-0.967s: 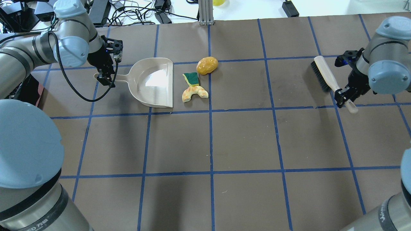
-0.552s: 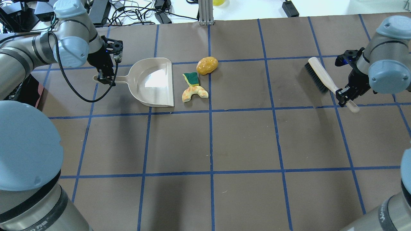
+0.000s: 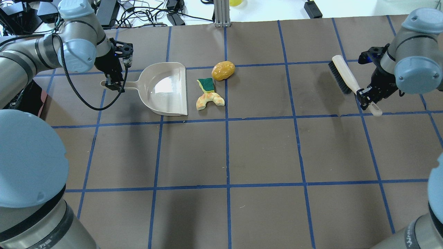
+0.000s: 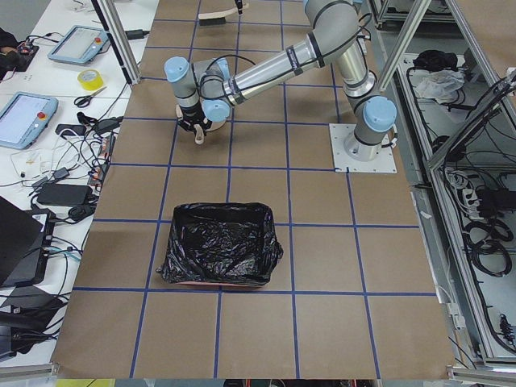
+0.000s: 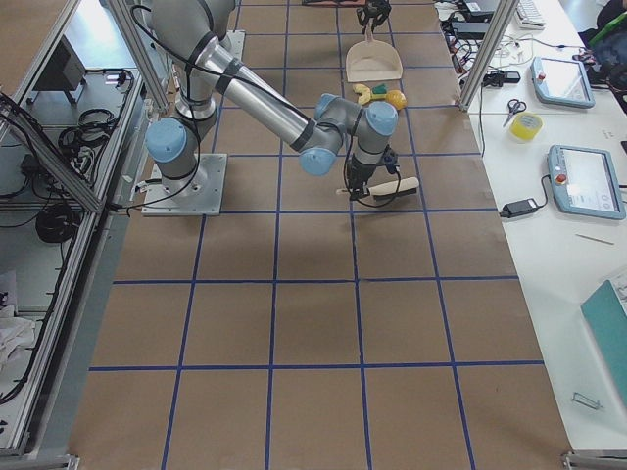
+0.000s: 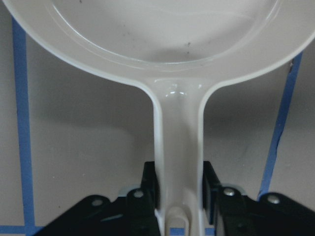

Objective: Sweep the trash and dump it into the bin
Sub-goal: 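Lift the white brush with the right gripper and carry it toward the debris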

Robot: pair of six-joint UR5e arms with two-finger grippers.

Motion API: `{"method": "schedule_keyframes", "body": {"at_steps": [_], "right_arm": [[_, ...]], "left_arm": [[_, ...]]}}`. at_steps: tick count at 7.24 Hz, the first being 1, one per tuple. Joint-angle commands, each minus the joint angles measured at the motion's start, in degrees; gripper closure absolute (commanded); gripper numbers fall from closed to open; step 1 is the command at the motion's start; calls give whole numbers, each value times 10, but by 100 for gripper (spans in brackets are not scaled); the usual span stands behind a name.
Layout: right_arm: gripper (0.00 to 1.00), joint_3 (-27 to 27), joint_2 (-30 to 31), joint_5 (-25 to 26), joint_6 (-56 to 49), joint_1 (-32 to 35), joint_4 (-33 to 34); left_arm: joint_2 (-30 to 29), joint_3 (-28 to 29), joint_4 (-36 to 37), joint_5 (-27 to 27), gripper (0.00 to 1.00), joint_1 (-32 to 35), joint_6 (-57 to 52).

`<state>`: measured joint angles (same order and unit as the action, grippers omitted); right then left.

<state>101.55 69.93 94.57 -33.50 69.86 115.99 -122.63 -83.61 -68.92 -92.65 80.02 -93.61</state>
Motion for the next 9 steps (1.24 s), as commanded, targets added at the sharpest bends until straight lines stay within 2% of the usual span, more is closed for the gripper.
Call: {"method": "schedule_keyframes", "body": {"at_steps": [1, 2, 4, 6, 9], "right_arm": [[100, -19, 0, -1, 99, 68, -12], [100, -26, 0, -5, 150, 106, -16], [100, -64, -4, -23, 291, 187, -74], [100, -92, -24, -37, 375, 249, -99], [100, -149, -67, -60, 431, 295, -102]], "left_arm": [[1, 5, -4, -7, 100, 16, 4], [-1, 5, -4, -27, 100, 19, 5], [-3, 6, -4, -29, 100, 22, 6], [-2, 6, -3, -29, 100, 21, 6], [-2, 6, -4, -29, 100, 21, 6]]}}
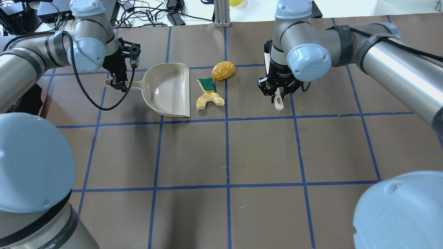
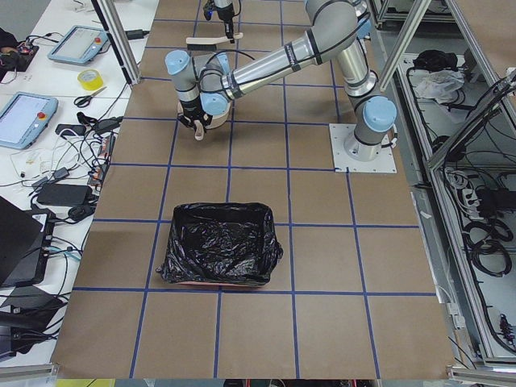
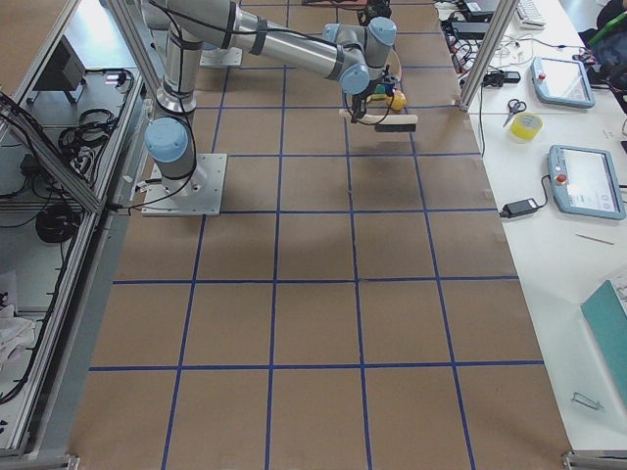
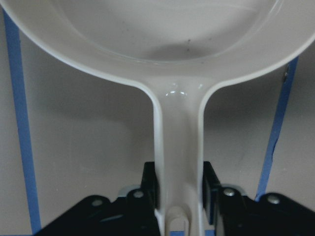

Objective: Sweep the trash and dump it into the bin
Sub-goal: 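Lift the white brush with the right gripper and carry it toward the debris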

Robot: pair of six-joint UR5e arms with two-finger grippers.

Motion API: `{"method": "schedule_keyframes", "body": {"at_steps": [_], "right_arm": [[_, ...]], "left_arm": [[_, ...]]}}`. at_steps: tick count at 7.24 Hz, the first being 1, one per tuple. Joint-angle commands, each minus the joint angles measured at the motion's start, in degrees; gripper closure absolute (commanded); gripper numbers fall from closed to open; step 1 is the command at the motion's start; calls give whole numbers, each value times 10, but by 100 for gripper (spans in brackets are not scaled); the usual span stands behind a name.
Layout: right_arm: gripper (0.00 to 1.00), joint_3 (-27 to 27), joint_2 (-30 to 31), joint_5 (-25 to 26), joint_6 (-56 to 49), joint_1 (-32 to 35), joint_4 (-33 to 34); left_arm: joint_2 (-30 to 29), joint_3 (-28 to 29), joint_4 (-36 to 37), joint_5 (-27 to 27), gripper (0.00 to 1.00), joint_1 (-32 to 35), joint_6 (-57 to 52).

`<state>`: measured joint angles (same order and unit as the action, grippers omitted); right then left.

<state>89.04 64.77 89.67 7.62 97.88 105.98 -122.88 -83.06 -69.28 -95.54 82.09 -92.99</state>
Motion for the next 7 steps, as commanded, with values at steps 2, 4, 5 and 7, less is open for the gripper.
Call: {"method": "schedule_keyframes", "body": {"at_steps": [2, 4, 5, 7], "right_arm": [[100, -40, -42, -12, 60, 46, 1], [100, -59, -62, -14, 89, 69, 3], [100, -78, -76, -14, 111, 84, 3], [100, -96, -93, -24, 144, 107, 6]], "left_arm": [[4, 0, -3, 0, 100, 0, 3], [0, 0, -3, 0, 100, 0, 3], [2, 0, -3, 0, 100, 0, 3], [0, 0, -3, 0, 100, 0, 3]]}}
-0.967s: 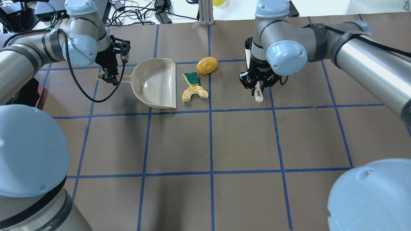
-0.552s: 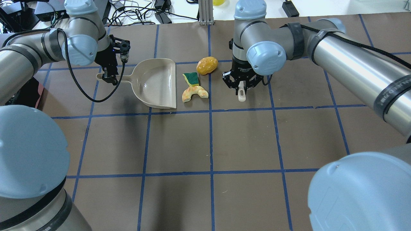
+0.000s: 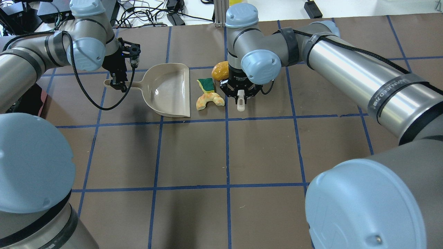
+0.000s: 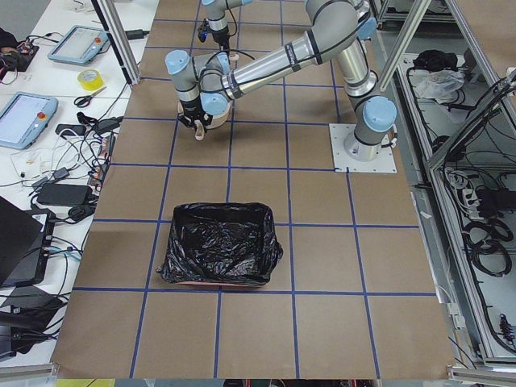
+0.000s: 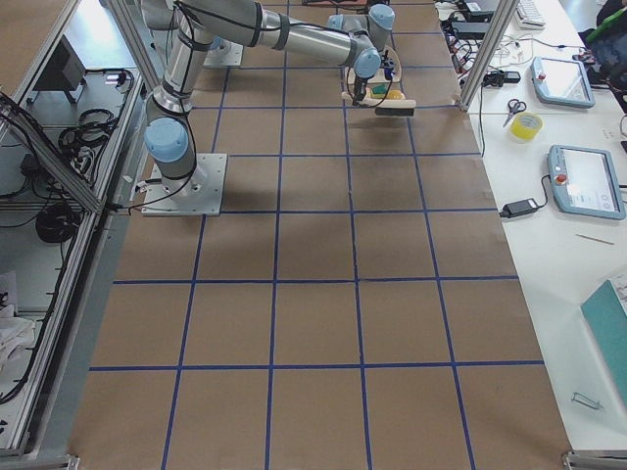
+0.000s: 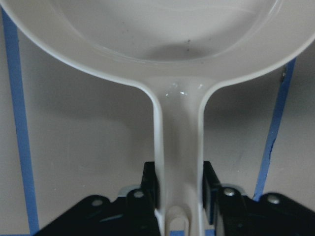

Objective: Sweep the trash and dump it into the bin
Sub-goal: 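Sweep the potato, sponge and pastry into the dustpan with the right gripper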

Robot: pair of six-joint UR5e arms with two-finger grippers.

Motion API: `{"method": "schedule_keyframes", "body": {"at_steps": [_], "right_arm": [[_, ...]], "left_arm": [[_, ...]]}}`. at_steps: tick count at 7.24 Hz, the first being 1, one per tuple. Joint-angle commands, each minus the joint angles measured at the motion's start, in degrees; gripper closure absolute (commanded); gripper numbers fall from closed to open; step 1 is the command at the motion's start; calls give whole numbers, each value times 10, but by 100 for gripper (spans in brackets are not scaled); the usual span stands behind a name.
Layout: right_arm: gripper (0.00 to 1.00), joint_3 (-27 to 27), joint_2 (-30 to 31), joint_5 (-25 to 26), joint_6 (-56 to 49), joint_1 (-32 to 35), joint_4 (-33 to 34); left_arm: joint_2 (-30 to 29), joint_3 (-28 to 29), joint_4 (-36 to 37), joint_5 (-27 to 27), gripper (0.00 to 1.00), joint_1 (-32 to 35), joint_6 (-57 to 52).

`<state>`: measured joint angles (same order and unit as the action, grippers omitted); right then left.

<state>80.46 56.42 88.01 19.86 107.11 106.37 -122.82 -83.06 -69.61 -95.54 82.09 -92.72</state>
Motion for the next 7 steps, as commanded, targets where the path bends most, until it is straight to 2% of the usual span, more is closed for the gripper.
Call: {"method": "schedule_keyframes", "body": {"at_steps": [1, 7], "right_arm": [[100, -11, -13, -25, 45, 24, 3], [100, -77, -64, -56, 176, 123, 14]], "left_arm": [[-1, 0, -1, -1, 100, 0, 0], [1, 1, -1, -1, 100, 0, -1]]}}
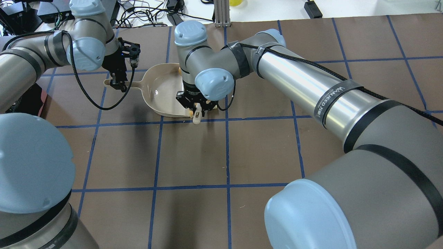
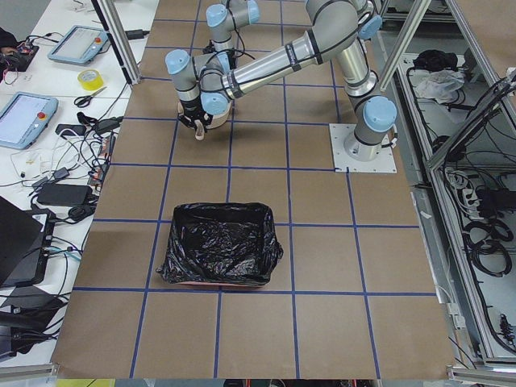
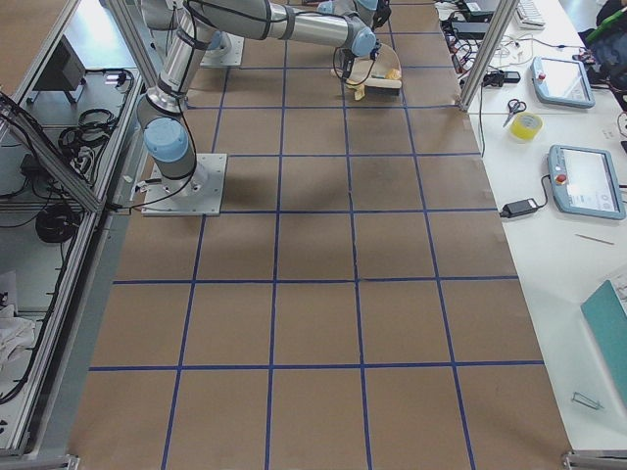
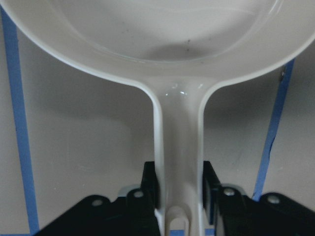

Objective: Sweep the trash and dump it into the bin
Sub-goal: 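Sweep the potato, sponge and pastry into the dustpan with the right gripper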

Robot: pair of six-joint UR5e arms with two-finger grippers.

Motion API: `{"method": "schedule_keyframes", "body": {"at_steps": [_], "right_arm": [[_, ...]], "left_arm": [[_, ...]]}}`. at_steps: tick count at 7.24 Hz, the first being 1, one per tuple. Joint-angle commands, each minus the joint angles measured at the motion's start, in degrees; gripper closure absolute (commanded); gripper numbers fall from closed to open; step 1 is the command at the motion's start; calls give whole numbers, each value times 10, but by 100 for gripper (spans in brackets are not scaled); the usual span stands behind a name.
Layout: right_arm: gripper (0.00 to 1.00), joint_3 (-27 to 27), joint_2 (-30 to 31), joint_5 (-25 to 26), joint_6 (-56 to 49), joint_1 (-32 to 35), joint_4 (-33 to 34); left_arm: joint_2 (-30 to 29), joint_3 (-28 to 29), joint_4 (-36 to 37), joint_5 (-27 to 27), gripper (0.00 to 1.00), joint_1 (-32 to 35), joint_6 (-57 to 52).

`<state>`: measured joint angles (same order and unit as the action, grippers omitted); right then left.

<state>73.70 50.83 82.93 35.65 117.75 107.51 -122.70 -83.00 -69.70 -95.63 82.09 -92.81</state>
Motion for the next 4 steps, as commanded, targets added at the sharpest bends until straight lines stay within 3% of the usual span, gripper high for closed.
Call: {"method": "schedule_keyframes", "body": {"at_steps": [1, 4], "right_arm": [[100, -15, -9, -31, 31, 27, 14], [100, -68, -34, -58, 55, 63, 15]], "left_arm": [[0, 0, 0, 0, 100, 0, 0], [0, 0, 1, 1, 100, 0, 0]]}}
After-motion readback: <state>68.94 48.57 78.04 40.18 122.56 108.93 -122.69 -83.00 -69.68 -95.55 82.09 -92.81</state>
